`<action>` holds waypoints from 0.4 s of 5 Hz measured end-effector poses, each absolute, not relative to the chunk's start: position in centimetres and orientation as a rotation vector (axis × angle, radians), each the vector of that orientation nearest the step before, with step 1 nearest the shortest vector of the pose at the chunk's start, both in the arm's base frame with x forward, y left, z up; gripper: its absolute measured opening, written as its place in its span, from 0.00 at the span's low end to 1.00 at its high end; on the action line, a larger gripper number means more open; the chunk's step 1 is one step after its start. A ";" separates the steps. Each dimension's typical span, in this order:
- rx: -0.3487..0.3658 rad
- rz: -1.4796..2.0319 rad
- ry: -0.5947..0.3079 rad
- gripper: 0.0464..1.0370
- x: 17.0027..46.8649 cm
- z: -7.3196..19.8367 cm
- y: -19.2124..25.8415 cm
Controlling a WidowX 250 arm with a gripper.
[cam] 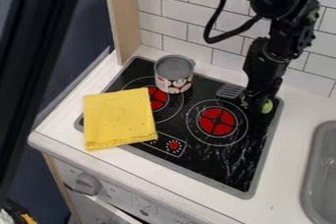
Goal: Moved the green spatula to the top right side of the stove
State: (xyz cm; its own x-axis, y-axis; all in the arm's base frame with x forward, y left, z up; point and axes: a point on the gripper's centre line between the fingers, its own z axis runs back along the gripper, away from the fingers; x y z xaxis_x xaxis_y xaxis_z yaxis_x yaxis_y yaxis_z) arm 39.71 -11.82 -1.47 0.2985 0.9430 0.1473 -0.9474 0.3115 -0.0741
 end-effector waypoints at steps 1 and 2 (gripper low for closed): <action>0.037 1.260 -0.180 0.44 39.6 -1.5 -12.0; 0.035 1.253 -0.171 0.76 39.5 -1.5 -12.1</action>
